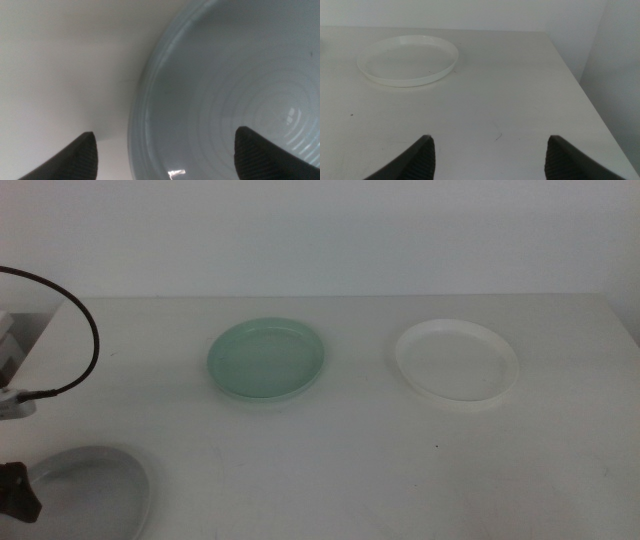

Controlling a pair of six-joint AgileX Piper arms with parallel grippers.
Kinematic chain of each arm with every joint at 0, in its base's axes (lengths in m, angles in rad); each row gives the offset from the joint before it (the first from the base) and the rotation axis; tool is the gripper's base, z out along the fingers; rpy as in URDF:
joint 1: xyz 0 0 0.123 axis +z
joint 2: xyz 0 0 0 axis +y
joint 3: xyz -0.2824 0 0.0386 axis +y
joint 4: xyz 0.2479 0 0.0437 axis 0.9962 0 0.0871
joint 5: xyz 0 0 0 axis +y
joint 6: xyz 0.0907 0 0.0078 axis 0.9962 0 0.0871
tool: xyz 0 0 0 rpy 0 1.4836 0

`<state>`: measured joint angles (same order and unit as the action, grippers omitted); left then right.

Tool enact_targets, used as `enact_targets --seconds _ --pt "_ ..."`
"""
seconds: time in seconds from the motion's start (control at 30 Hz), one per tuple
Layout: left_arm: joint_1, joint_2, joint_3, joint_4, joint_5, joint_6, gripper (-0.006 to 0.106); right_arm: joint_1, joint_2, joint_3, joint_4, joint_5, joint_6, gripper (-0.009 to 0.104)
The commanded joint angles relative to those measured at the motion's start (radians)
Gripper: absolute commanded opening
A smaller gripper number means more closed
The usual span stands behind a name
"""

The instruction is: Stack the three bowls on top of each other.

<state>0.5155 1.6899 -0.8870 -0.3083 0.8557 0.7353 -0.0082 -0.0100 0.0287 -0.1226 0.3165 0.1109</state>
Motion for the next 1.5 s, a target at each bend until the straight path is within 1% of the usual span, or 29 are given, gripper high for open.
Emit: enact_targets --seconds 0.0,0.1,0.27,0.4,0.47,0.57,0.6,0.7,0.83,0.93,1.1,1.3,1.47 --pt "0.002 -0.032 -0.029 -0.013 -0.003 -0.005 0.1 -0.007 -0.027 -0.007 -0.007 -0.072 -0.014 0.056" --pt "0.002 -0.024 -0.029 0.001 -0.003 -0.005 0.092 -0.007 -0.027 -0.007 -0.007 -0.072 -0.014 0.056" --pt "0.002 0.017 -0.028 0.014 0.014 -0.036 0.062 -0.007 -0.027 -0.007 -0.008 -0.072 -0.014 0.056" --pt "0.002 0.029 -0.028 0.014 0.015 -0.075 0.043 -0.007 -0.027 -0.007 -0.01 -0.072 -0.014 0.056" --pt "0.002 0.028 -0.029 0.016 0.024 -0.103 0.03 -0.007 -0.027 -0.007 -0.01 -0.072 -0.014 0.056" --pt "0.002 0.025 -0.029 0.019 0.058 -0.171 0.005 -0.007 -0.027 -0.007 -0.01 -0.072 -0.014 0.056" --pt "0.002 0.022 -0.029 0.016 0.062 -0.205 0.0 -0.007 -0.027 -0.007 -0.01 -0.072 -0.014 0.056" --pt "-0.021 0.004 -0.03 0.008 0.062 -0.263 0.0 -0.007 -0.027 -0.007 -0.01 -0.072 -0.014 0.056" --pt "-0.12 -0.062 -0.056 0.008 0.088 -0.335 0.0 -0.007 -0.027 -0.007 -0.01 -0.072 -0.014 0.056" --pt "-0.221 -0.114 -0.099 0.008 0.136 -0.435 0.0 -0.007 -0.027 -0.007 -0.01 -0.072 -0.014 0.056" --pt "-0.444 -0.154 -0.192 0.009 0.184 -0.589 0.0 -0.007 -0.027 -0.007 -0.01 -0.072 -0.014 0.056" --pt "-0.665 -0.096 -0.298 0.006 0.167 -0.695 0.0 -0.007 -0.027 -0.007 -0.01 -0.072 -0.014 0.056" --pt "-0.799 0.004 -0.382 -0.022 0.145 -0.709 0.0 -0.007 -0.027 -0.007 -0.01 -0.072 -0.014 0.056"
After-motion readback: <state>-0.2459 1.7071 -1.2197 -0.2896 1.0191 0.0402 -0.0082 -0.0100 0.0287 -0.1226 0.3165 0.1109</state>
